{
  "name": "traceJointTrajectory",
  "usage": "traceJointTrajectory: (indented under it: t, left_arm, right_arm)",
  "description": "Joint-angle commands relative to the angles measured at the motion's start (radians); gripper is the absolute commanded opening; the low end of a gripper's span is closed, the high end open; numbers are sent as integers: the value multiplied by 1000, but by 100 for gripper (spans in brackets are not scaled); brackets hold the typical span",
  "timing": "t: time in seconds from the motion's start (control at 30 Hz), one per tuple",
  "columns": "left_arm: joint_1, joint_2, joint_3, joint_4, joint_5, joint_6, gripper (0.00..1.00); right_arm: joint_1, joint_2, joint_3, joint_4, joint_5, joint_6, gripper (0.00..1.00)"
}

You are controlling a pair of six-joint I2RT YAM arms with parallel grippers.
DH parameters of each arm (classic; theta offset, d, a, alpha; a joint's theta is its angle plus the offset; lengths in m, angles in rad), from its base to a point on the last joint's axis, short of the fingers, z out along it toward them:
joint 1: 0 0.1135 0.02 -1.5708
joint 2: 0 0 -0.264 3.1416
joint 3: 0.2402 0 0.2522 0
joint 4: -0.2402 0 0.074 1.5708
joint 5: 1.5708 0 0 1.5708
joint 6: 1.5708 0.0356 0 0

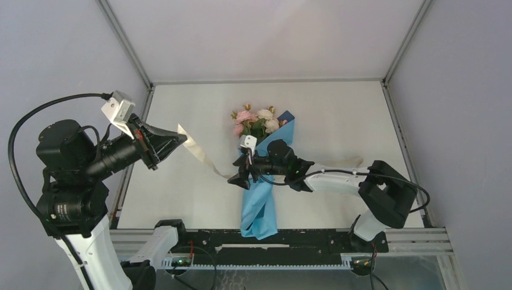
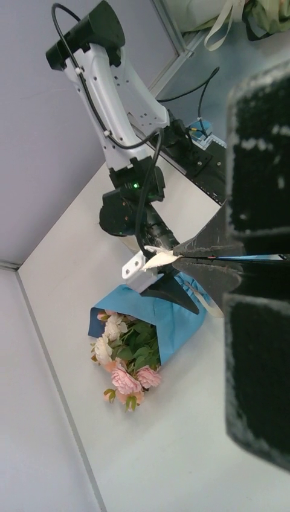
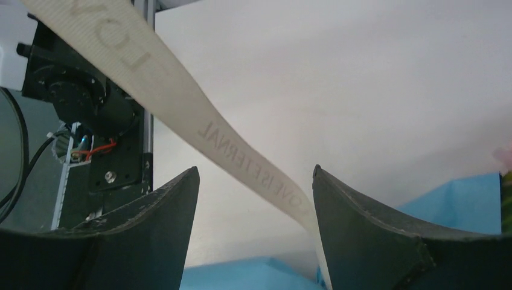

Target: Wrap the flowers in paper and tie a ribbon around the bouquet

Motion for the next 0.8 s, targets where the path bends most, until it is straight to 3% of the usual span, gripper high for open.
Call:
traceJointTrajectory:
  t: [0.0,0.27,0.3,0.4,0.5,0.53,0.63,0.77]
  left_arm:
    - [-4,26,63,4,-4,-48,0]
    - [-4,34,77,-4,-36,-38,0]
    - [-3,35,74,-5,-38,-37,0]
    - [0,31,67,-13,-52,-32,0]
    - [6,-5,-4,-41,-157,28,1]
    - [8,-32,-72,-37,-224,60,7]
    - [9,-140,-386,-12,-414,291,42]
    - [6,-379,-837,50,-637,734,62]
  right_arm:
    - [14,65,115,116,-24,-50,77]
    - [17,143,138,153,-44,-16,68]
    - [17,147,142,150,-44,-15,62]
    - [15,140,148,124,-4,1,22]
    - [-5,103,148,50,50,51,2]
    - [-16,88,148,21,64,80,0]
    - [-48,48,148,-63,94,171,0]
    - [-56,27,148,-133,129,256,0]
